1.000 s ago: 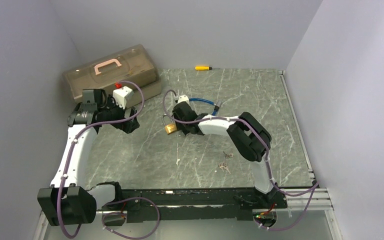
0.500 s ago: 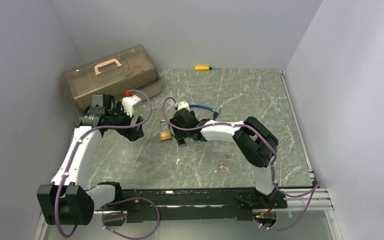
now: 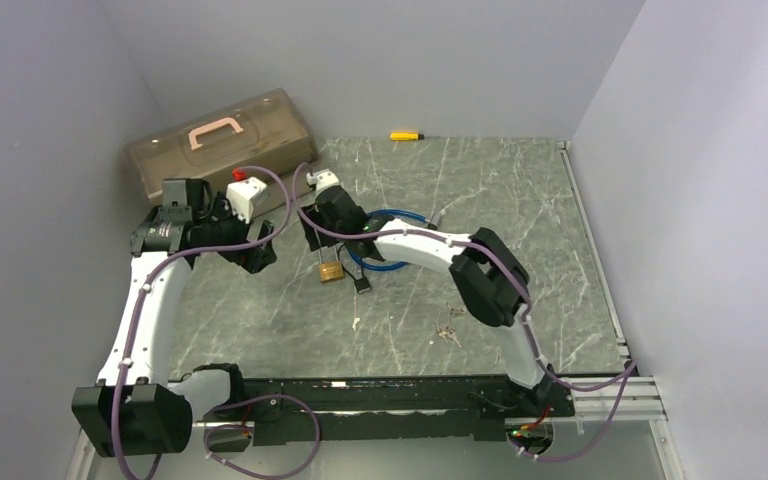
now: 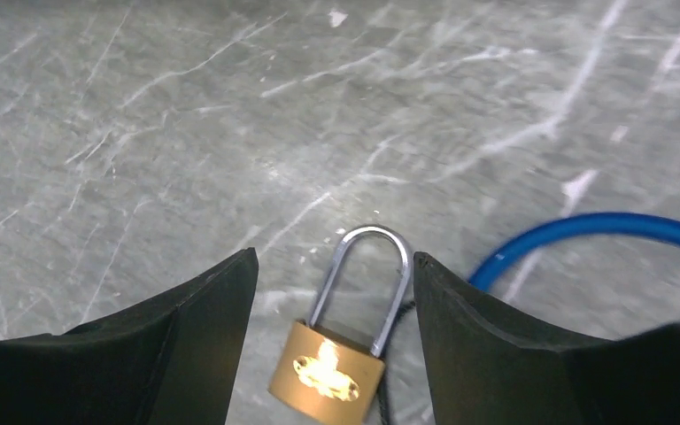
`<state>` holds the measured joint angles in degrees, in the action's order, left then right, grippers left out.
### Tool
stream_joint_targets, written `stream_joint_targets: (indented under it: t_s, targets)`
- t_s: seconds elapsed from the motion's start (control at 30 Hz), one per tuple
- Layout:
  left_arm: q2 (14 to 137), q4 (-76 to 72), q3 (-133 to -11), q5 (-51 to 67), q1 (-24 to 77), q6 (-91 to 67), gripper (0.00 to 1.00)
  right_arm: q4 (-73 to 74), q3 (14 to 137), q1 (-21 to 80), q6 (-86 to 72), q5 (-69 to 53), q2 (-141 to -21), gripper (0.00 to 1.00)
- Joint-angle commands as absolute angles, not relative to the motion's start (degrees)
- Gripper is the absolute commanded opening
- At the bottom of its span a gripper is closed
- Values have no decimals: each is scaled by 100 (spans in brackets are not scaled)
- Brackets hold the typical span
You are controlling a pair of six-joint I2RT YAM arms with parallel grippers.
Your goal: Unlock with the key
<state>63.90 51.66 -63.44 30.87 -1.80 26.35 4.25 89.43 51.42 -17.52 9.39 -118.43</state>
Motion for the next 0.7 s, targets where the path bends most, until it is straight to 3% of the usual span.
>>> stream_joint_targets:
  t_s: [0.0,0.2,0.67]
  targets:
    - [6168,5269,-6623,3048,-323,2759,99,604,9485,5204,-1665,593,-12507,66]
    - [6062,5226,-6594,2925,-333,2764,99,717,9551,5265,-1555,463,-12800,60]
    - [6100,5225,-6684,2894,-334,2751,99,243,7530,5961,-1398,420,-11844,38]
